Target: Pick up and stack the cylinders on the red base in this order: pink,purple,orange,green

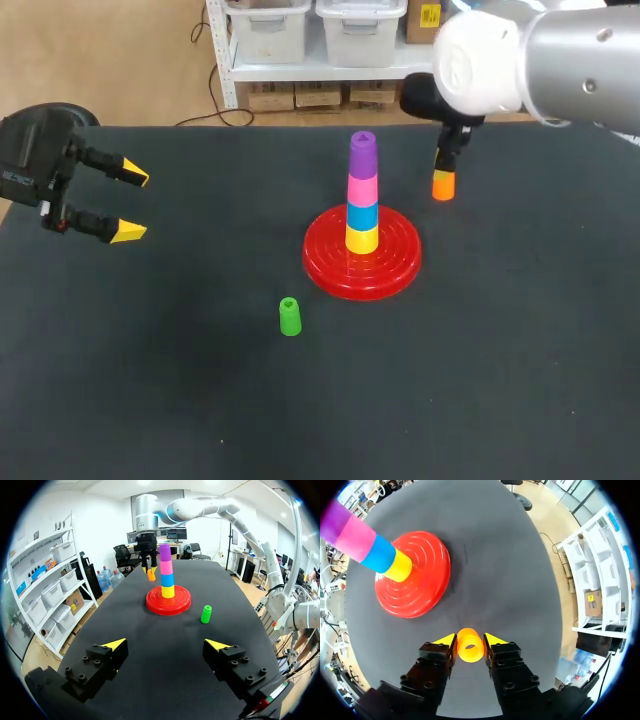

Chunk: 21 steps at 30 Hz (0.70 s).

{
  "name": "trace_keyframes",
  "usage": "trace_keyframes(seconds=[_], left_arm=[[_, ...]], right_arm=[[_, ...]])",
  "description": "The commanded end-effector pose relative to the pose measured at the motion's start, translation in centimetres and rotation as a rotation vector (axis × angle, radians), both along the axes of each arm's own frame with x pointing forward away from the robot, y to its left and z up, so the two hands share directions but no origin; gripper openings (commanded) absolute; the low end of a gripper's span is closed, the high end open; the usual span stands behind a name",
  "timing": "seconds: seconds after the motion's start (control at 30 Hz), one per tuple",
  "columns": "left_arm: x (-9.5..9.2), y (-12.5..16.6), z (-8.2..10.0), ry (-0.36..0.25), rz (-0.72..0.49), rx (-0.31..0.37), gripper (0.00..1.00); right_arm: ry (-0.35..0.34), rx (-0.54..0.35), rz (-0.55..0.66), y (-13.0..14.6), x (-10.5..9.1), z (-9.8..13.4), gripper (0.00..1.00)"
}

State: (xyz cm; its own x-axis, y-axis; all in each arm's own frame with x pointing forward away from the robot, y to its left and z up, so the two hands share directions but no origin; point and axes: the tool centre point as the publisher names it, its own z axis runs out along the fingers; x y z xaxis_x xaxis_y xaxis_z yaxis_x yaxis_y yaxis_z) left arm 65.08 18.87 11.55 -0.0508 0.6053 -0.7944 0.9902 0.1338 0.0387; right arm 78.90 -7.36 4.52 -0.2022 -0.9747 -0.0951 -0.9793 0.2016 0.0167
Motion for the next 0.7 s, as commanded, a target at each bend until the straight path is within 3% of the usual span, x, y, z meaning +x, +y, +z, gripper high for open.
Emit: trace_keyframes(seconds=[0.03, 0.23, 0.4, 0.7], left_arm=[[0.0, 0.1, -0.1, -0.004, -0.001, -0.003, 1.00], [0.0, 0.1, -0.1, -0.004, -0.001, -0.003, 1.00], [0.0, 0.1, -0.1, -0.004, -0.001, -0.003, 1.00], [0.0, 0.1, -0.1, -0.004, -0.001, -0.003, 1.00]], right_arm=[[-0.042, -0.001, -0.002, 0.1, -1.6, 3.0, 0.00], [-0.096, -0.045, 0.035, 1.4, -3.0, 8.7, 0.00], [-0.162, -0.031, 0.062, 3.6, -4.6, 13.9, 0.00], [-0.227, 0.054, 0.114, 8.2, -7.9, 20.8, 0.00]])
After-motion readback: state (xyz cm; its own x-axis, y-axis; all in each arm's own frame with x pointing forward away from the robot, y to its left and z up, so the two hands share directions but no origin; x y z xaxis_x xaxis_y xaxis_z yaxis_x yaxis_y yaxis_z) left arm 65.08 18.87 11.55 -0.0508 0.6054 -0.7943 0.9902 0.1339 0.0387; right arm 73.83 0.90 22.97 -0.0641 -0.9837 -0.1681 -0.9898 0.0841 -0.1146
